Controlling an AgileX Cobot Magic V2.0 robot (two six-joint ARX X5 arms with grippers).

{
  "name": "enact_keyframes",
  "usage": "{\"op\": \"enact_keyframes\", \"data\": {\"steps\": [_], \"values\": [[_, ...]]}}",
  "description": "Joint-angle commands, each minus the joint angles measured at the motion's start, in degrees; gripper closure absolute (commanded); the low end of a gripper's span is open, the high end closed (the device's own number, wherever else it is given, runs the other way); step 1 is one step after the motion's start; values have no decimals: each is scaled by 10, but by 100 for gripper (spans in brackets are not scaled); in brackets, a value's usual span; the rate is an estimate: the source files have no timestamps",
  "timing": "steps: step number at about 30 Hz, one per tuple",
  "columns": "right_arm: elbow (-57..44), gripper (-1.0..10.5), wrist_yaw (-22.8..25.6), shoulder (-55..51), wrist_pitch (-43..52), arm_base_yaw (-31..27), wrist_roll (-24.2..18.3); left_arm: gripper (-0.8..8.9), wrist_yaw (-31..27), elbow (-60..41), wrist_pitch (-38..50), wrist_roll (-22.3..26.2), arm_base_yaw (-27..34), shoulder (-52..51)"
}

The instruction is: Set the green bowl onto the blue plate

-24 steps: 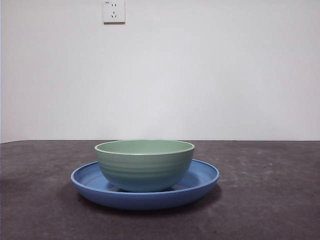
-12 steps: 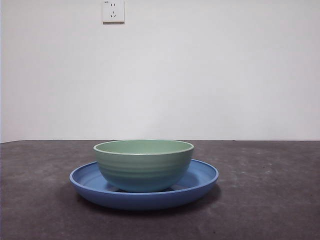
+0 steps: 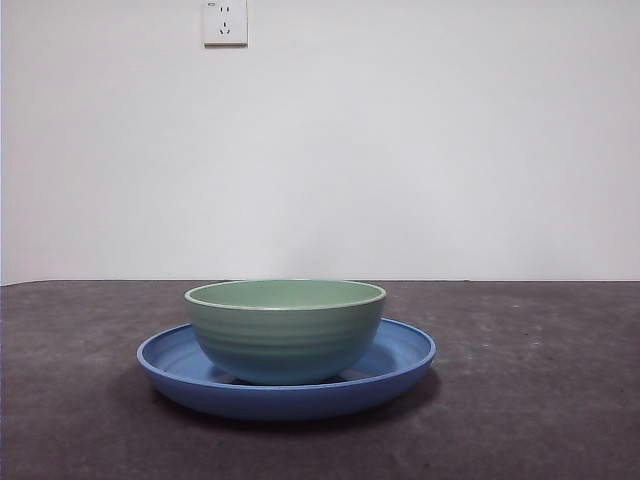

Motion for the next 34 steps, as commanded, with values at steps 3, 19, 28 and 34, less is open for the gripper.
{"op": "enact_keyframes", "data": {"steps": [3, 19, 28, 34], "values": [[9, 918, 0, 4, 3, 3, -3, 781, 1, -12, -18, -2, 1, -28], [9, 918, 0, 4, 8, 3, -3, 781, 1, -12, -36, -2, 1, -27], [9, 918, 0, 4, 8, 3, -3, 781, 1, -12, -36, -2, 1, -27], [9, 918, 8, -11, 12, 8, -3, 781, 1, -12, -36, -2, 1, -27]]}}
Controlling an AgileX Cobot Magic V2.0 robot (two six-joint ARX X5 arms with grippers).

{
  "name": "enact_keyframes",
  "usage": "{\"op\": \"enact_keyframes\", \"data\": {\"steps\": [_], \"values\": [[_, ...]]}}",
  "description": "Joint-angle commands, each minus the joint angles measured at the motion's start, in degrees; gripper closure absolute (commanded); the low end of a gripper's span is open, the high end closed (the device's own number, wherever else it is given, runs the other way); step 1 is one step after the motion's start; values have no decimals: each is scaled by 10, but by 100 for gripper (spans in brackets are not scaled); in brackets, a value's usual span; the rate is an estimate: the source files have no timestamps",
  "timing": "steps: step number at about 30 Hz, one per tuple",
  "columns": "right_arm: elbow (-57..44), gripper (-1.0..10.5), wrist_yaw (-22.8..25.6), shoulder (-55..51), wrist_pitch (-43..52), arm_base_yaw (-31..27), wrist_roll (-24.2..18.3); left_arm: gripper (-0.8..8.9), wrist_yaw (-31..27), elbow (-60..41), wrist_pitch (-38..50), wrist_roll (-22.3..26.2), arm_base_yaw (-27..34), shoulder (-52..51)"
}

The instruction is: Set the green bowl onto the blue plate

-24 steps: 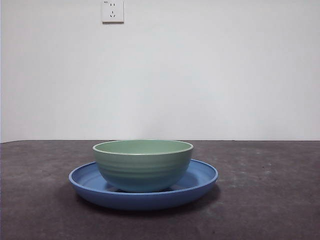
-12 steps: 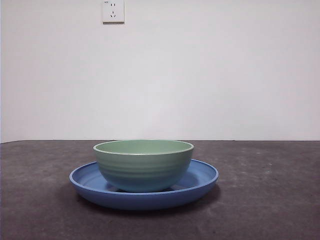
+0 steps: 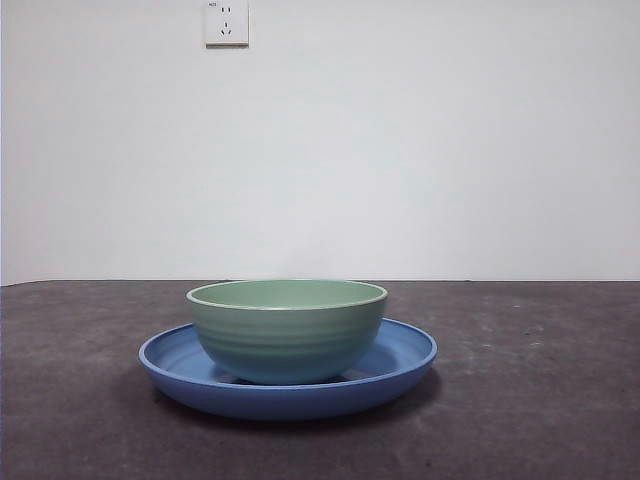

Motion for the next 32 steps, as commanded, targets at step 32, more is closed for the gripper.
{"op": "enact_keyframes", "data": {"steps": [32], "values": [[-603, 918, 155, -442, 551, -179, -60, 781, 1, -12, -4, -1, 1, -1]]}}
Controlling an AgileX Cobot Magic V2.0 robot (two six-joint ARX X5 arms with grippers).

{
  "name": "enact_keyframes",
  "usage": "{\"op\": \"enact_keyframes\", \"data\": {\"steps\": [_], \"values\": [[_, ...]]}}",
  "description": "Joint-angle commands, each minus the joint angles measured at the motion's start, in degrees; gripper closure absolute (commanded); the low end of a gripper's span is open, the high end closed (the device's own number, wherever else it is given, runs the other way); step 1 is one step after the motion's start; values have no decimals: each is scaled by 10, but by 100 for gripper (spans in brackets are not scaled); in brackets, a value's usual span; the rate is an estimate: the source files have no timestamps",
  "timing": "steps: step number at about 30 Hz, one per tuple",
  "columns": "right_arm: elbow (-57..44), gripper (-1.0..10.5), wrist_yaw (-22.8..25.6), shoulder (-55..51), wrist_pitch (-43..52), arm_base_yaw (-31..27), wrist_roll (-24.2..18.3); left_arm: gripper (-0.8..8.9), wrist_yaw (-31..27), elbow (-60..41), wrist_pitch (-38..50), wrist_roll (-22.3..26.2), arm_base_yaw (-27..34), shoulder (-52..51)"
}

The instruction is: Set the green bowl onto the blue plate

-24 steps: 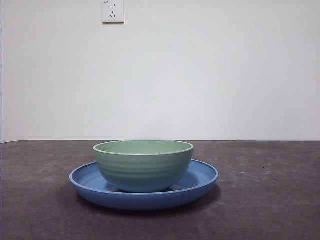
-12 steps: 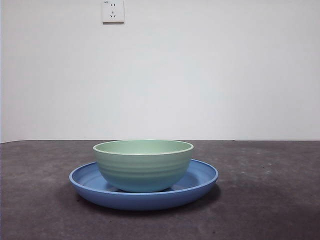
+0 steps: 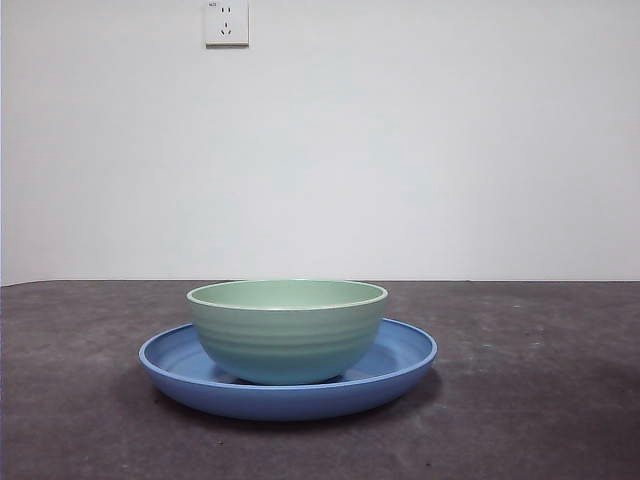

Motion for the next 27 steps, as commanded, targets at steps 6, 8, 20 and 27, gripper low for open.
{"op": "enact_keyframes", "data": {"steps": [6, 8, 20, 27], "values": [[-3, 918, 17, -1, -9, -1, -2, 781, 1, -12, -4, -1, 1, -1], [-3, 918, 17, -1, -6, -1, -2, 781, 1, -12, -4, -1, 1, -1], [-3, 918, 17, -1, 6, -1, -2, 781, 1, -12, -4, -1, 1, -1], [-3, 918, 17, -1, 6, -1, -2, 781, 1, -12, -4, -1, 1, -1]]}}
